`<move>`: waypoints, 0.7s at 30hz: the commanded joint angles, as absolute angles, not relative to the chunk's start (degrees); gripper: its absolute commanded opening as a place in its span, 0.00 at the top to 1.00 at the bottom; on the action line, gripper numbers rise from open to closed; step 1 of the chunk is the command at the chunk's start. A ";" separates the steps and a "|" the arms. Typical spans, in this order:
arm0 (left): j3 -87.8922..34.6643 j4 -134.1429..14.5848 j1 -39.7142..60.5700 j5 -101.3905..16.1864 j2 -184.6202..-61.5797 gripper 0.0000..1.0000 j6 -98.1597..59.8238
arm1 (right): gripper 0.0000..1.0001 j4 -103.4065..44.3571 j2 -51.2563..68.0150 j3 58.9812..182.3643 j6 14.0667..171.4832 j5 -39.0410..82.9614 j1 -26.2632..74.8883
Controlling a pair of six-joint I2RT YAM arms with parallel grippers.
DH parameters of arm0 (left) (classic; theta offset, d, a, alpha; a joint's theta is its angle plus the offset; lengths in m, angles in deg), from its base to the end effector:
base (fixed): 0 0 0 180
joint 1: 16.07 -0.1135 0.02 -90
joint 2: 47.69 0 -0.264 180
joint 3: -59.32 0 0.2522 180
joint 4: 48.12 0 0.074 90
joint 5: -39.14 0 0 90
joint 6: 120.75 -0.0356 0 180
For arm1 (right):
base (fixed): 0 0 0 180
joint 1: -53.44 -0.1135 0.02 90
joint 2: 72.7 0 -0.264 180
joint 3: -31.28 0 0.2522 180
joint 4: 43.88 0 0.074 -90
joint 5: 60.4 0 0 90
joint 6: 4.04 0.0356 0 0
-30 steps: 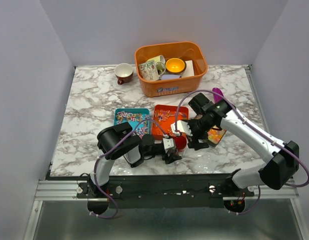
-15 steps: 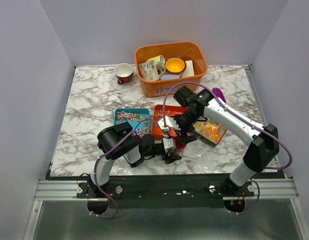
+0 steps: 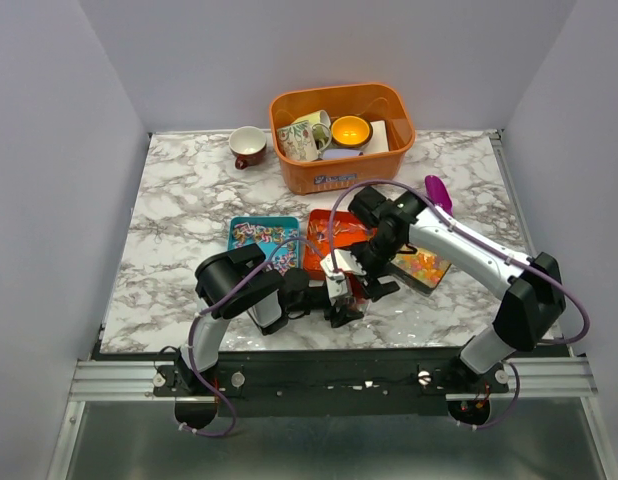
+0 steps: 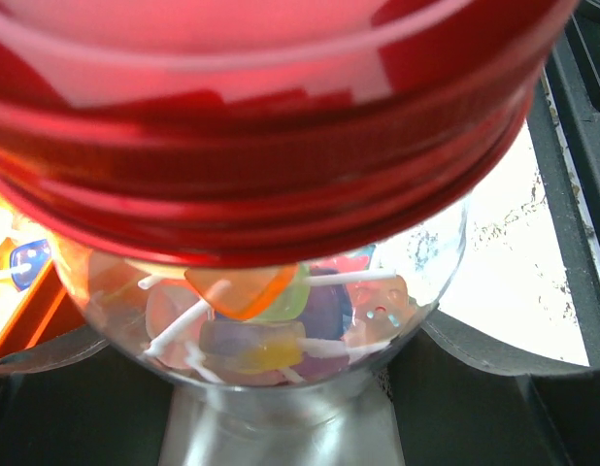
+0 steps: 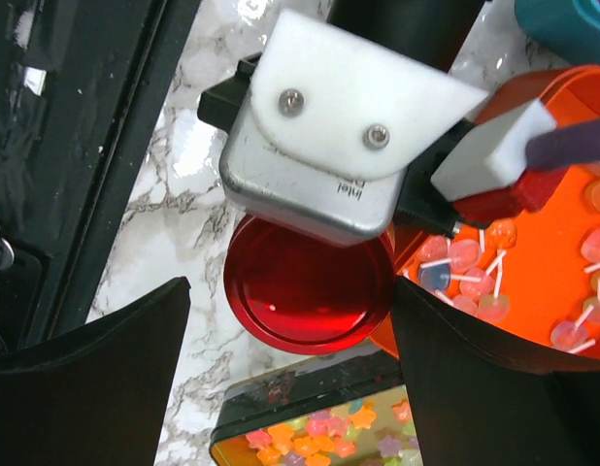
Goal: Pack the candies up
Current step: Screw the bottle lid onto the packing bottle.
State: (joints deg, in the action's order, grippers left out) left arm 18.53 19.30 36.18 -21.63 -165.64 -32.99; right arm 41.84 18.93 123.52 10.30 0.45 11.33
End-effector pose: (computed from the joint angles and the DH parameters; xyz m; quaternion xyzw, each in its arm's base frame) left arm 0.1720 -0.2505 0.0830 0.4833 0.5833 -0.4385 0.4837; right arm 0.2025 0.2064 0.2754 -0.8334 0.4905 0.2288 0.1121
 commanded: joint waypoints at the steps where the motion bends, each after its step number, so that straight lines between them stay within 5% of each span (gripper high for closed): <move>1: 18.40 20.21 34.90 -24.23 -168.02 1.00 -32.24 | 0.11 44.85 15.63 120.01 12.66 3.76 12.74; 16: 17.87 19.59 34.73 -23.09 -168.37 1.00 -32.07 | 0.12 42.22 11.94 117.28 17.32 7.27 15.73; 21: 17.87 19.68 34.82 -22.65 -168.54 1.00 -32.33 | 0.12 42.21 14.66 125.17 16.97 10.09 18.90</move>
State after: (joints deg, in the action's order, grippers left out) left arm 17.68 19.79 35.59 -21.32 -166.43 -32.35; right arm 42.19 12.90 118.25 16.07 6.40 16.29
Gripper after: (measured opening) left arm 0.803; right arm 0.885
